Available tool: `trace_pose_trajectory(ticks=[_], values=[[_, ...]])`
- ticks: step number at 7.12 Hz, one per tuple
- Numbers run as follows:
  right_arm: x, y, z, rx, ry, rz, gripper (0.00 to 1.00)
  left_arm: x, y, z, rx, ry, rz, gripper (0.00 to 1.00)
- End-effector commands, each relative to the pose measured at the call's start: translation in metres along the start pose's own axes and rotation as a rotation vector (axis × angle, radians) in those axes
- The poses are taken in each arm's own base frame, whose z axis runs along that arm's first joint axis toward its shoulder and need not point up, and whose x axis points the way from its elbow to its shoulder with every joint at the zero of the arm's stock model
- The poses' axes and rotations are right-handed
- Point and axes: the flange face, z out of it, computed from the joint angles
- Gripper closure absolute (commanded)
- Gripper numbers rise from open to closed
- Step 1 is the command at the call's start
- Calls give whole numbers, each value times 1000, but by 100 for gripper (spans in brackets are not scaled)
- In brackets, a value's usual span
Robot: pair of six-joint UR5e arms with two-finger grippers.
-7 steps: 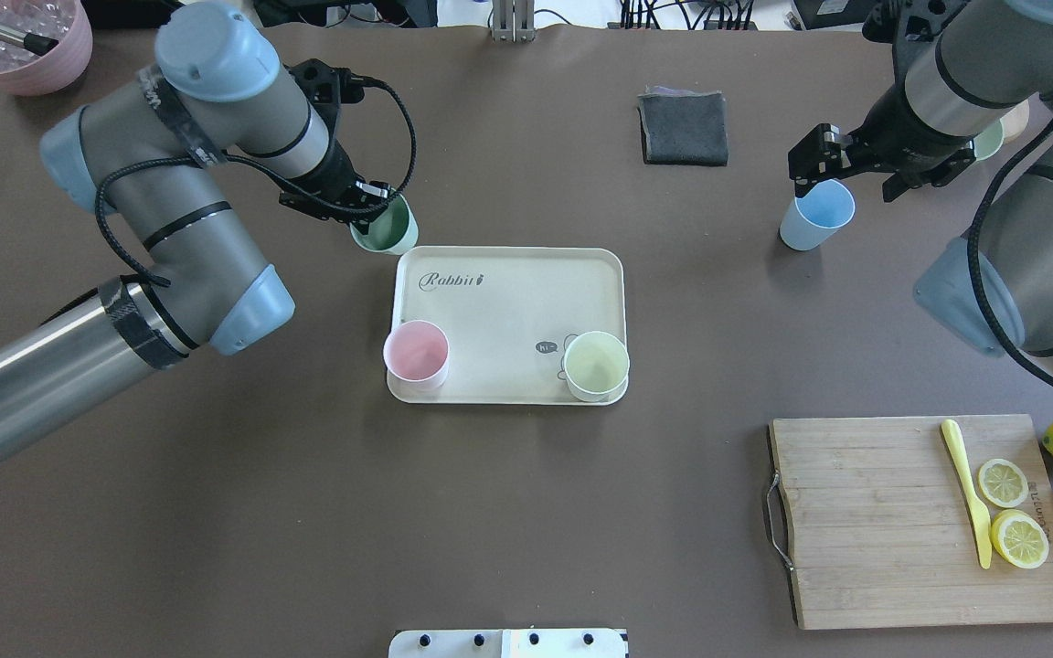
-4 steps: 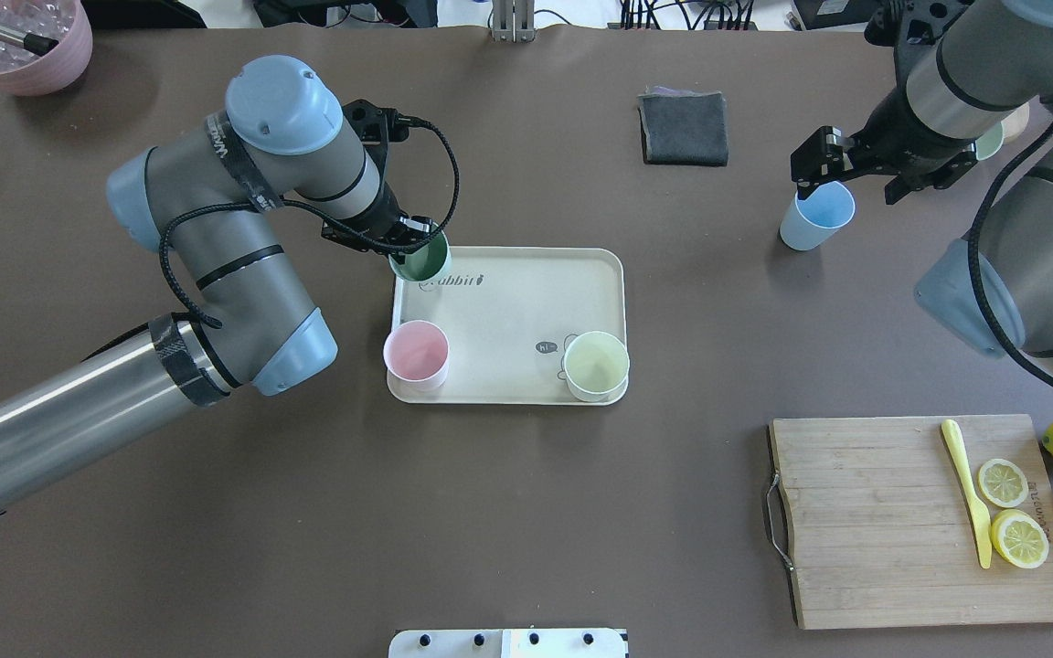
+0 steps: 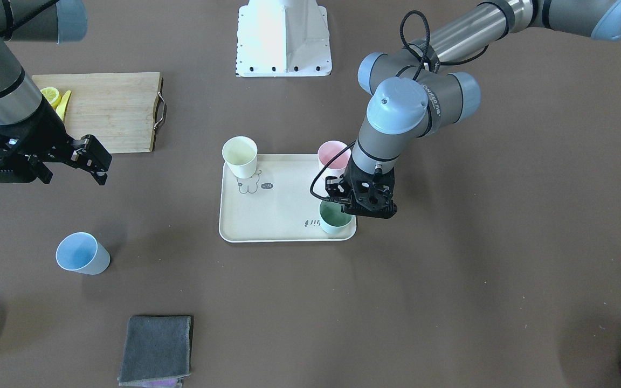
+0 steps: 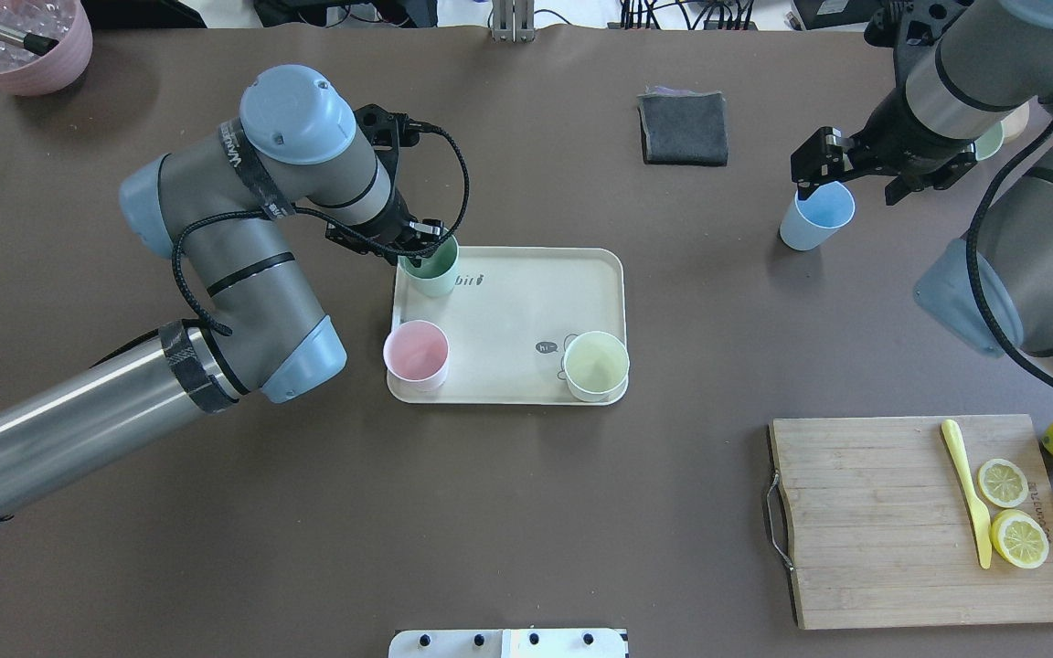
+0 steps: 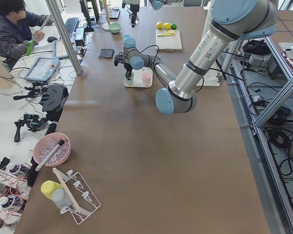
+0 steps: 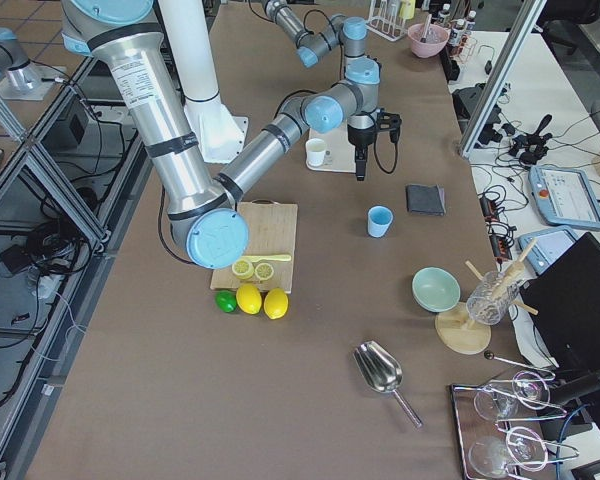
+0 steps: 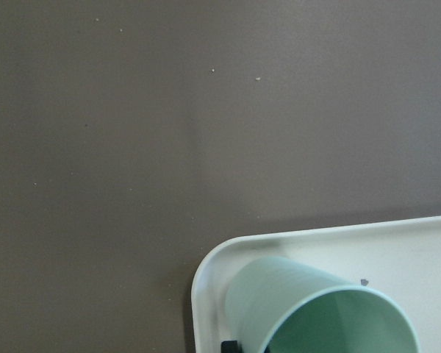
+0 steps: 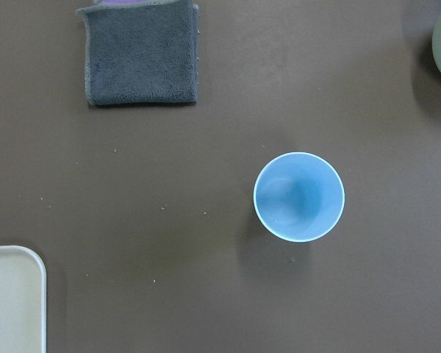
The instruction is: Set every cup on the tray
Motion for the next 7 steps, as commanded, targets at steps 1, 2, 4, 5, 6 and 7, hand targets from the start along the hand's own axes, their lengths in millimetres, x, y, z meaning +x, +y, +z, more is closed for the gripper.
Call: trace_pose_trajectory(ticks=[1,2,4,5,6,7], values=[[0,0,0,-1,0,1,0,5,3,-9,4,19,11,59],[0,0,1,-2,1,-3,0,6,0,-21,21,32,14,42],[19,-17,23,-27,44,-12,0,-41,-47,-71,88,34,0,2],[32,-35,38,-24,49,-45,0,-95,-59,-75,72,9,59,2],[39,-49,63,-10,27,-56,0,-145,-72,-90,64,-1,115,1],[54,-63,98,0,-4,-73,0,-166,-73,-93,60,-8,128,1]])
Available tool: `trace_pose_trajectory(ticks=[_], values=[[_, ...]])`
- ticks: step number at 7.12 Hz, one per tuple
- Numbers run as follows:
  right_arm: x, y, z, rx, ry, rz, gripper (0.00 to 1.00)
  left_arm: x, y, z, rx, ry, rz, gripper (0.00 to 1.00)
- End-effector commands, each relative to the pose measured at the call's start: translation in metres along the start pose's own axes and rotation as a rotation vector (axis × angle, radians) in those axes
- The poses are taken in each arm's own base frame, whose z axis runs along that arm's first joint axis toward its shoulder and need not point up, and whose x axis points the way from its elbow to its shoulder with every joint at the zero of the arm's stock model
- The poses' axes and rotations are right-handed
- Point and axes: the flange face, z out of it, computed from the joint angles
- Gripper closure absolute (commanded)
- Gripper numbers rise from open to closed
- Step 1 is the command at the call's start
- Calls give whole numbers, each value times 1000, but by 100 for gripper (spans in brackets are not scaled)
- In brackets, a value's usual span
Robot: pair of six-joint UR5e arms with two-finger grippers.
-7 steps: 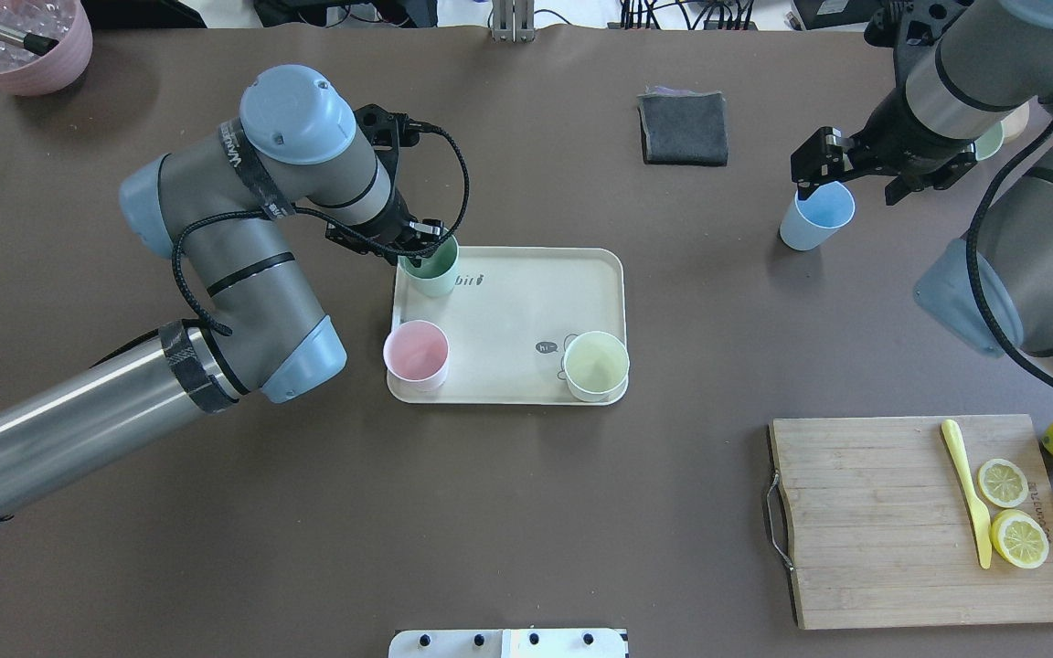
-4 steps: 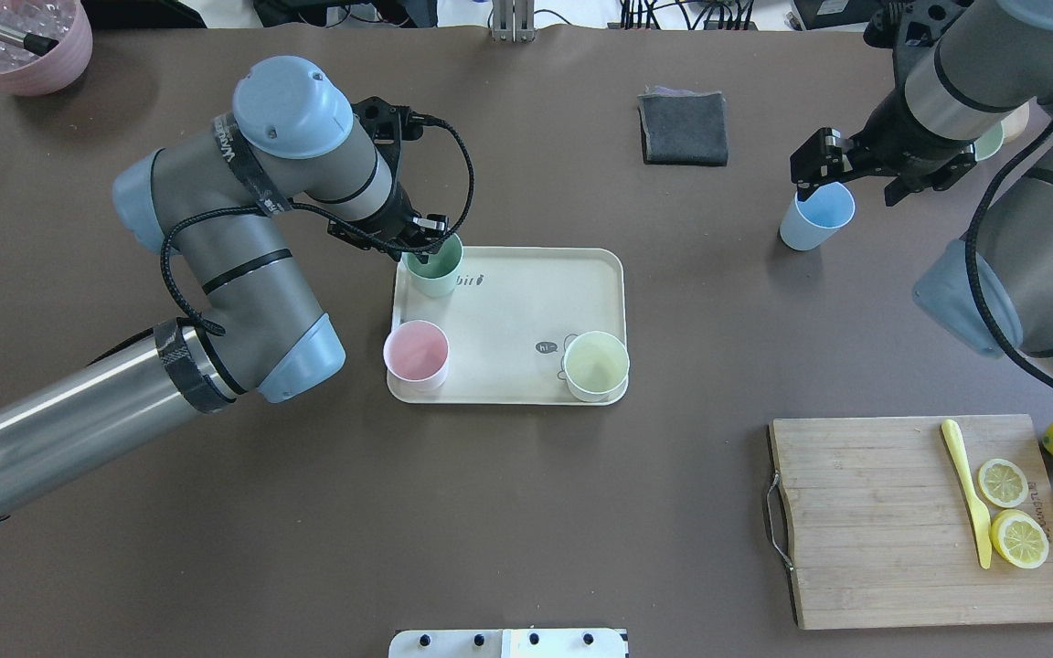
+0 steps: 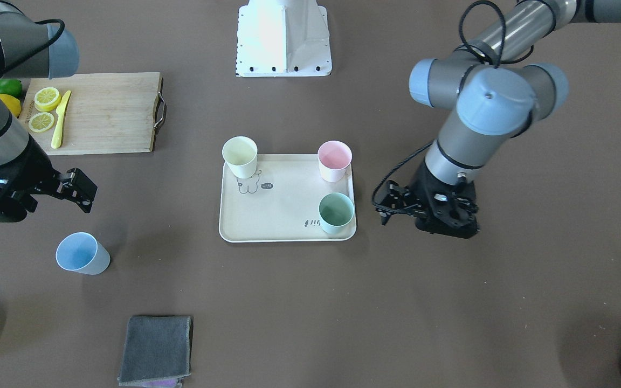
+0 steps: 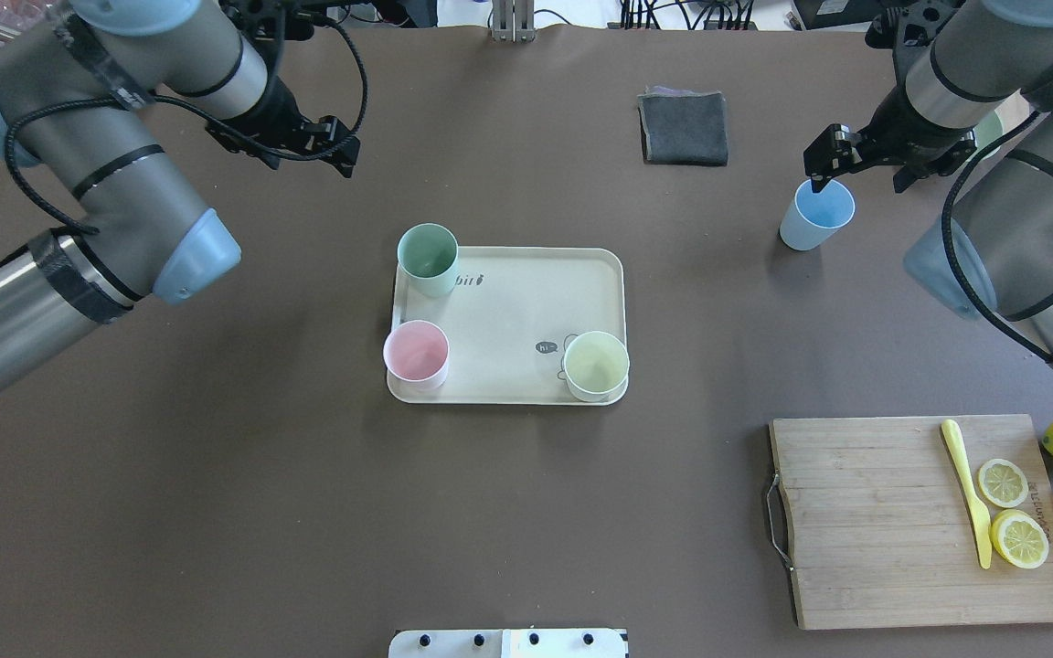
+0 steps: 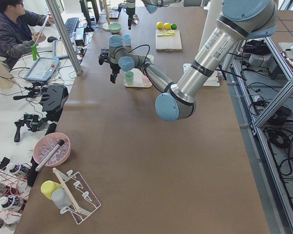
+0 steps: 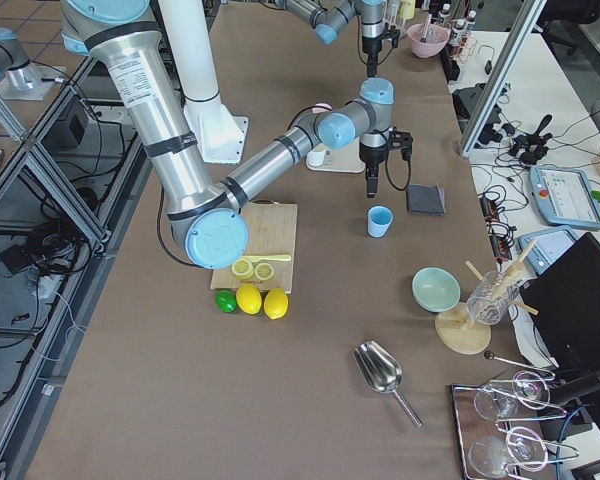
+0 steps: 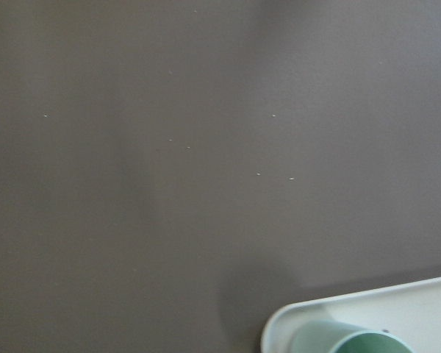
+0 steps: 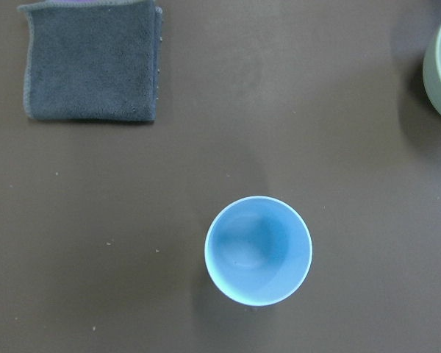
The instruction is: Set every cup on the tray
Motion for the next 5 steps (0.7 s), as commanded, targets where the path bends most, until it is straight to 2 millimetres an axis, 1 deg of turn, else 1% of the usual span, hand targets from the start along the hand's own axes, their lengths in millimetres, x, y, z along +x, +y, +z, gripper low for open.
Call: trace_pose_trajectory(ticks=[1,2,3,4,5], values=[[34,-25,66,24,-41,-31,0,-41,-2,-9,-3,-14,32,1],[45,-25,82,18,-38,-27,1,-40,-2,-11,3,-13,34,1],[53,-25,90,8,-24,-17,2,-39,-2,-11,6,-15,37,1],[53,-22,94,4,-18,-10,12,-40,-2,-11,5,-15,36,1],[51,-16,101,-7,-14,42,63,-40,-2,-10,4,-16,35,1]])
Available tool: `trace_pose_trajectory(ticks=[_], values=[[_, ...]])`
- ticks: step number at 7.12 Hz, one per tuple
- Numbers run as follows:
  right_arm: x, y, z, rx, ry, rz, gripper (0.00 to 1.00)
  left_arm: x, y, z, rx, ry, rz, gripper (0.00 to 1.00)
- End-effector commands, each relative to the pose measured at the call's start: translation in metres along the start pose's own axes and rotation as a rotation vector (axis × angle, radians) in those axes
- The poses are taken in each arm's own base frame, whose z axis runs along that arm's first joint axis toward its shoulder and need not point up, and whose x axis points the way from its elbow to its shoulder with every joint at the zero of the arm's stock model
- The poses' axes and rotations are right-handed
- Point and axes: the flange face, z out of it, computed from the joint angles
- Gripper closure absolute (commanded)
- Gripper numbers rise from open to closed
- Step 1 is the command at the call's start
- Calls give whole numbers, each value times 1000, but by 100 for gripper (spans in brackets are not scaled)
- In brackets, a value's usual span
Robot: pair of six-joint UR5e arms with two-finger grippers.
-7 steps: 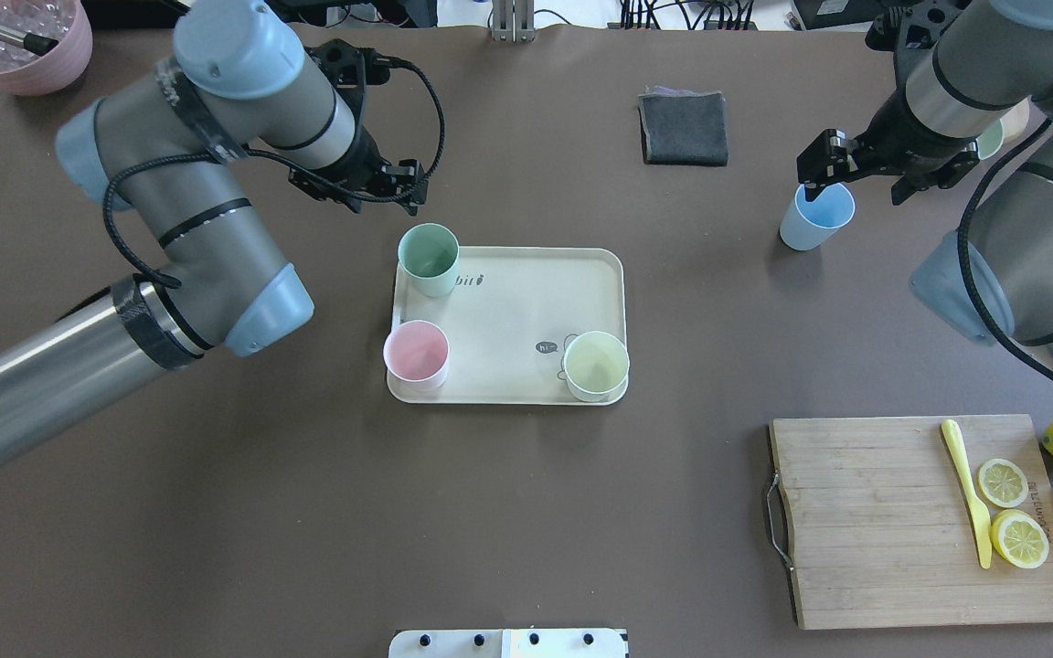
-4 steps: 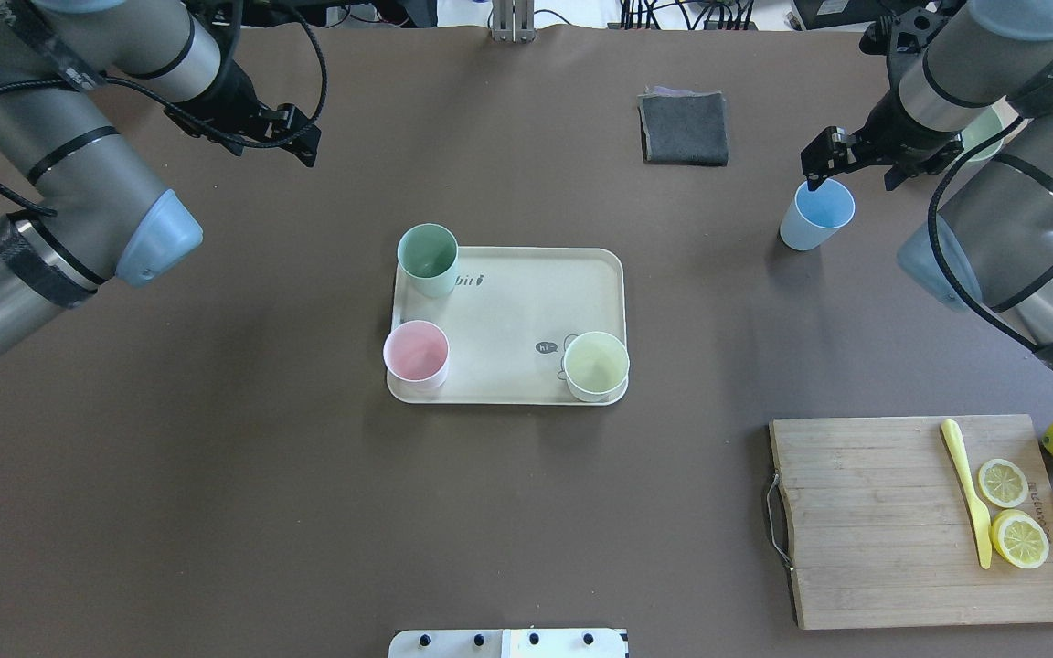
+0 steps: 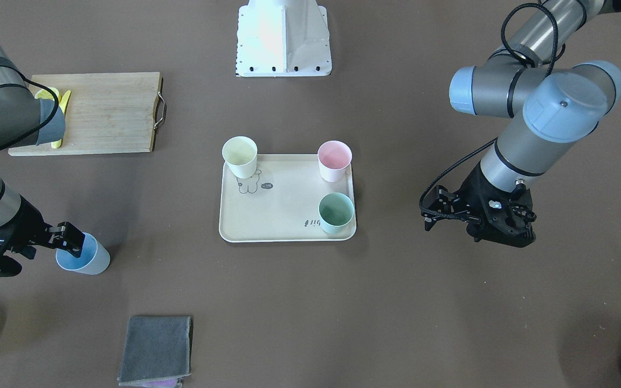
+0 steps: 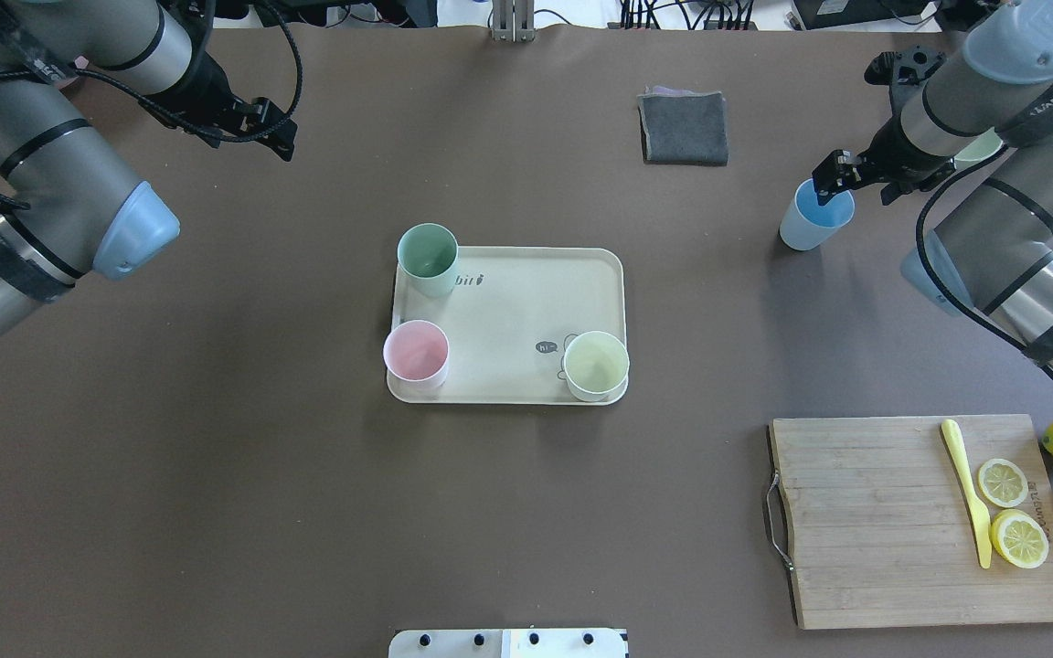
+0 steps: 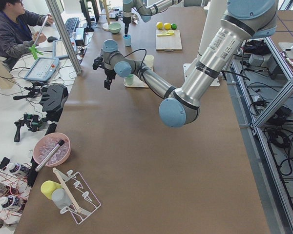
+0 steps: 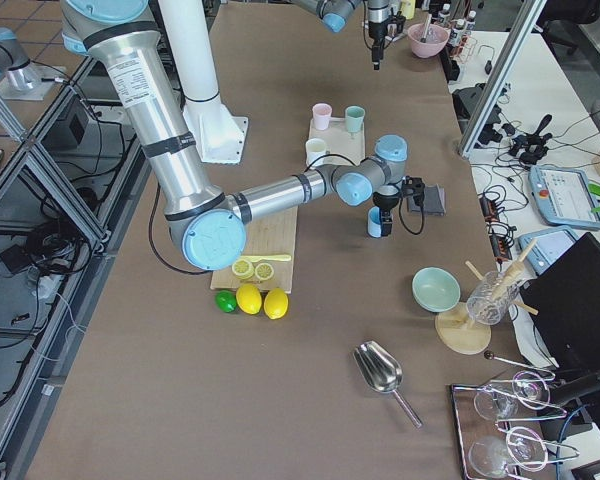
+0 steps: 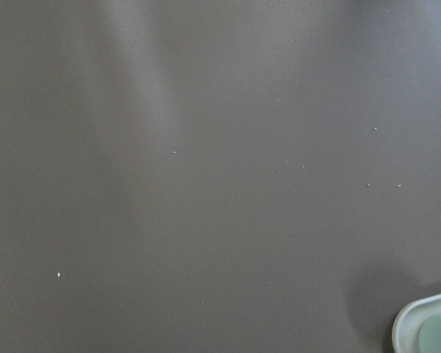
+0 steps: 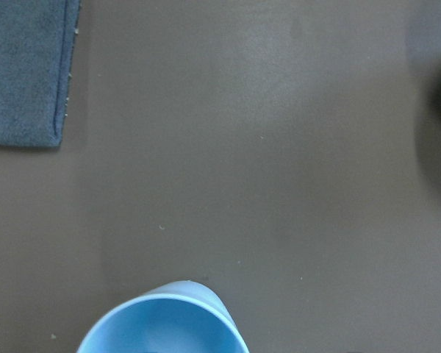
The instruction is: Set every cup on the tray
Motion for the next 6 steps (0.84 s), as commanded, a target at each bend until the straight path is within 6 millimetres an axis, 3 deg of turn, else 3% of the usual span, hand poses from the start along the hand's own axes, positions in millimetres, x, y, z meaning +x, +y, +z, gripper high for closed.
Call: trace_pose_trajectory(ticks=[1,3,5,6], values=[[-13,13,11,-16,-1,92,100,-1,0,0,0,-1,-1,1],[-25,19,11,-15,-11,160,100,-4,0,3,10,-21,-2,1],[-67,26,-36,-6,-57,199,100,-5,0,4,8,-23,-2,1],[-96,28,-70,-14,-58,219,100,-6,-1,4,9,-23,-2,1]])
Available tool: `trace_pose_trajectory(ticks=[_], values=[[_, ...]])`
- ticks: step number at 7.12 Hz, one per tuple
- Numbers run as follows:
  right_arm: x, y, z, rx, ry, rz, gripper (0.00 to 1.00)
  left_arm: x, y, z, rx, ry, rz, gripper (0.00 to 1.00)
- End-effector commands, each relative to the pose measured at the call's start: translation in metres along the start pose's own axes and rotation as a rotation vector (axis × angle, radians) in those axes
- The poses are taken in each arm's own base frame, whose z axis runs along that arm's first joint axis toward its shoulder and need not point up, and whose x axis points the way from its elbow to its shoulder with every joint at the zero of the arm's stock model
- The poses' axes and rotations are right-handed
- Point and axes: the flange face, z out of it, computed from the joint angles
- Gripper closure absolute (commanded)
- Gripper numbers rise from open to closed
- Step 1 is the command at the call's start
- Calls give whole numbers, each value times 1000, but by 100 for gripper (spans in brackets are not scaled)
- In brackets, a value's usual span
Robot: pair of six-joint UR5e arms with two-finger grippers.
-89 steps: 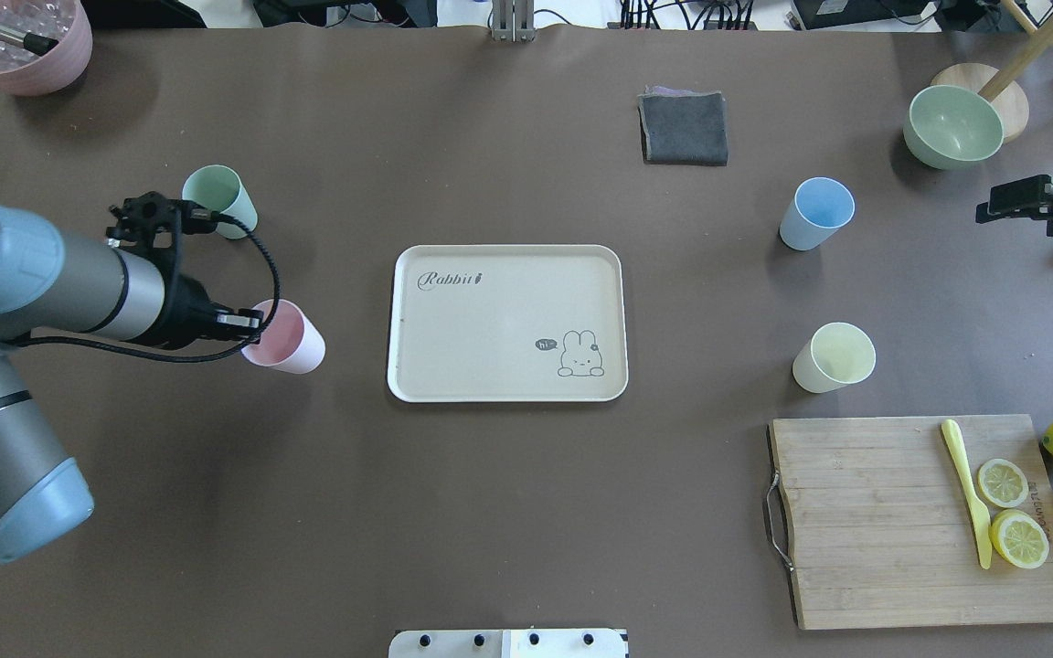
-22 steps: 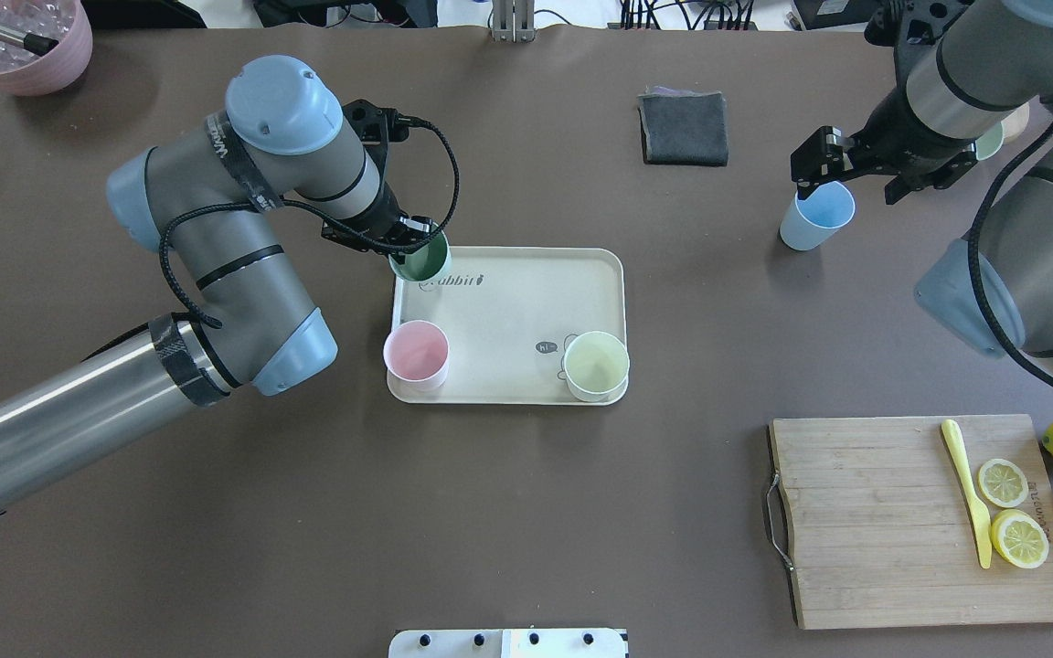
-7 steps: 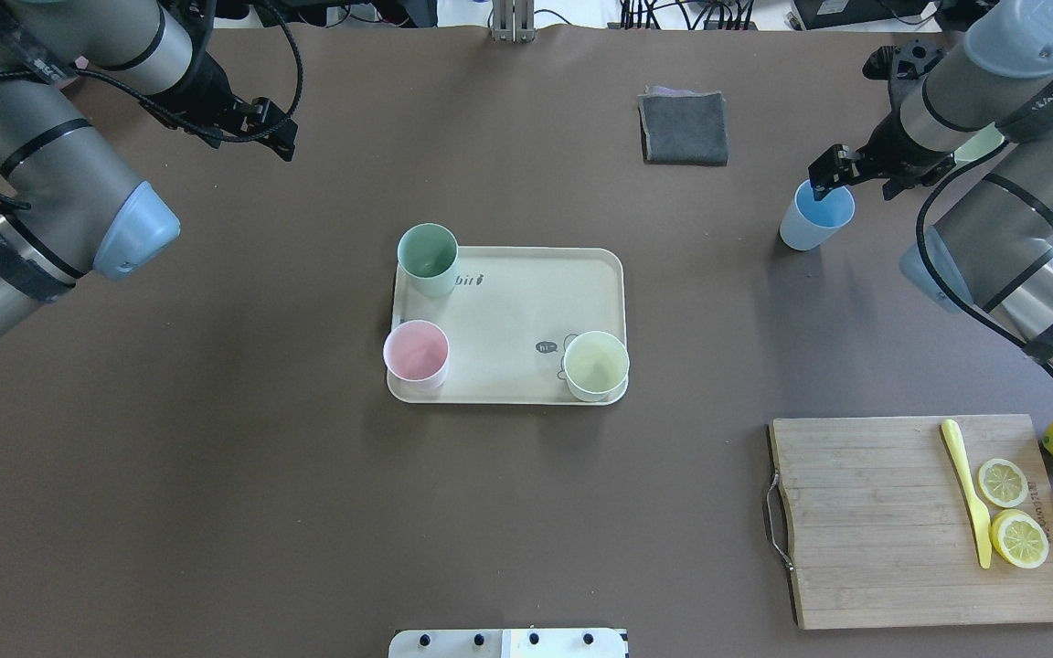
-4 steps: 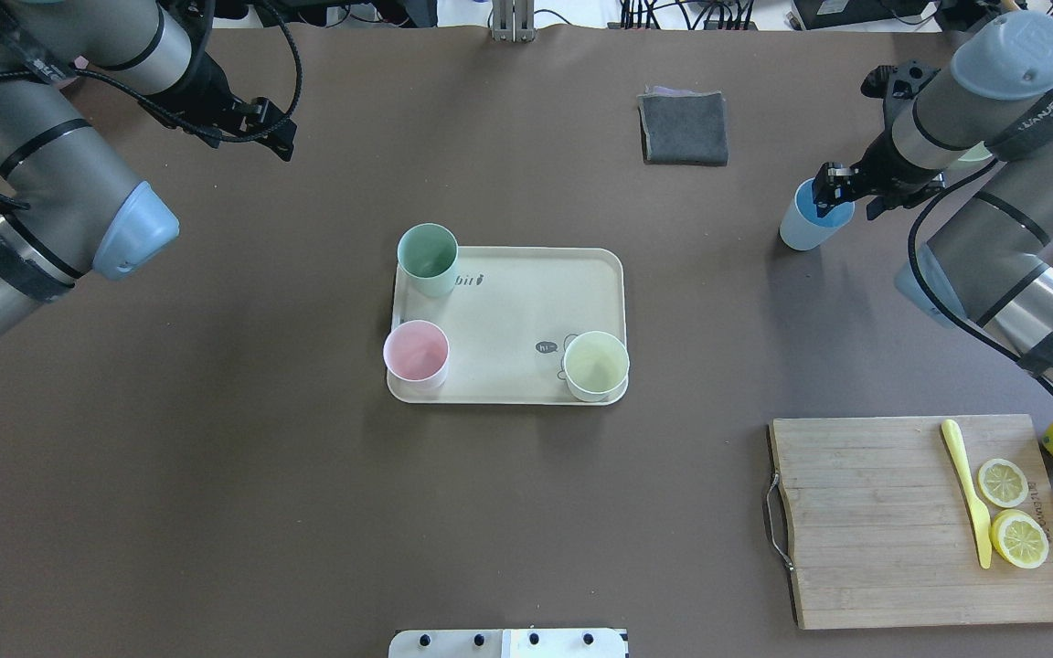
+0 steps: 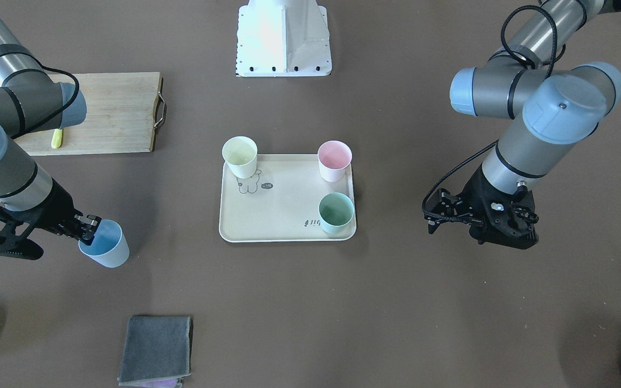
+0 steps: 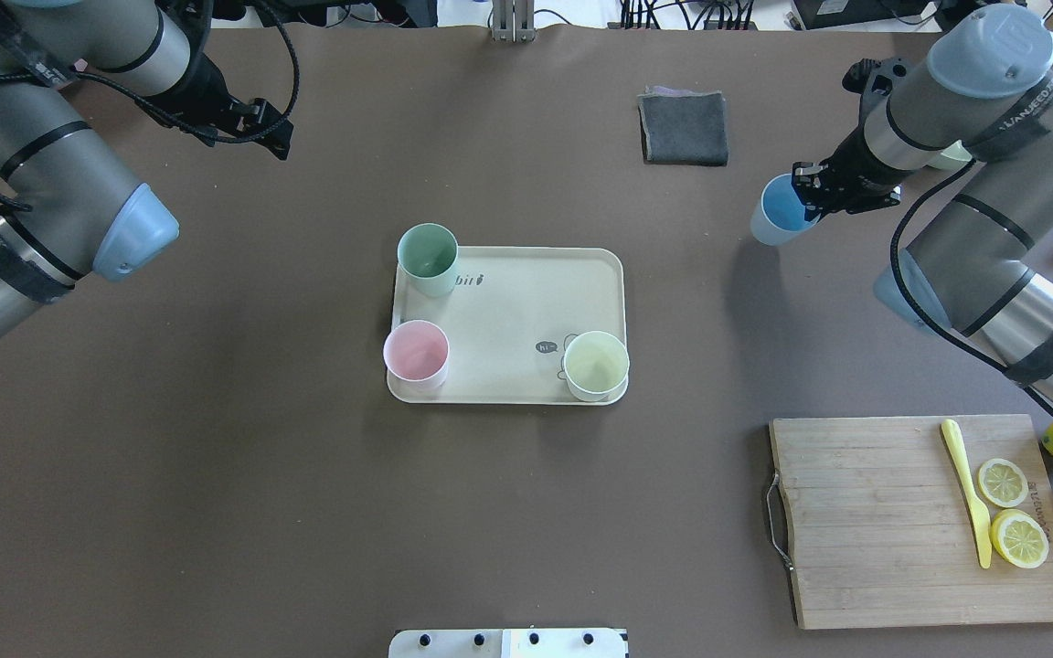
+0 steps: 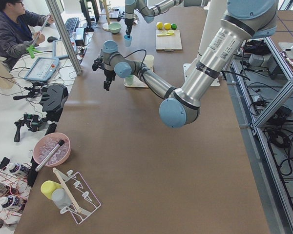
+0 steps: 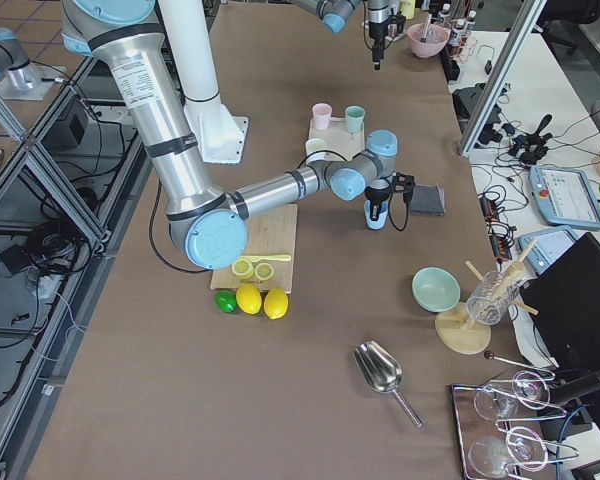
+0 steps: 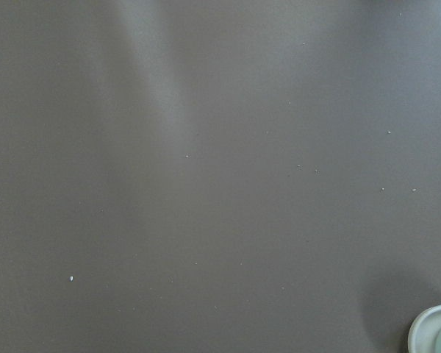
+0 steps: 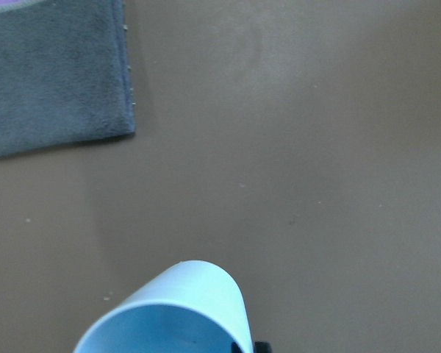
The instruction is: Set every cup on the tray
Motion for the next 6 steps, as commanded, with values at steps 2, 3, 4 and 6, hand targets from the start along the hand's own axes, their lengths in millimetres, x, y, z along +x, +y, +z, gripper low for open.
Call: trace_pose_trajectory(ticks=[2,3,4,6], values=[[-101,53,-58,-39,-37,103,100,-13,8,8,-12,-9,18,1],[-146,81,-50,-51,-51,113,100,-14,8,6,-9,-8,18,1],[-177,110,-36,-39,-45,110,100,-18,13,6,-11,-9,14,1],[-221,152,-18,-41,-43,116,100,-23,21,5,-11,-9,14,1]])
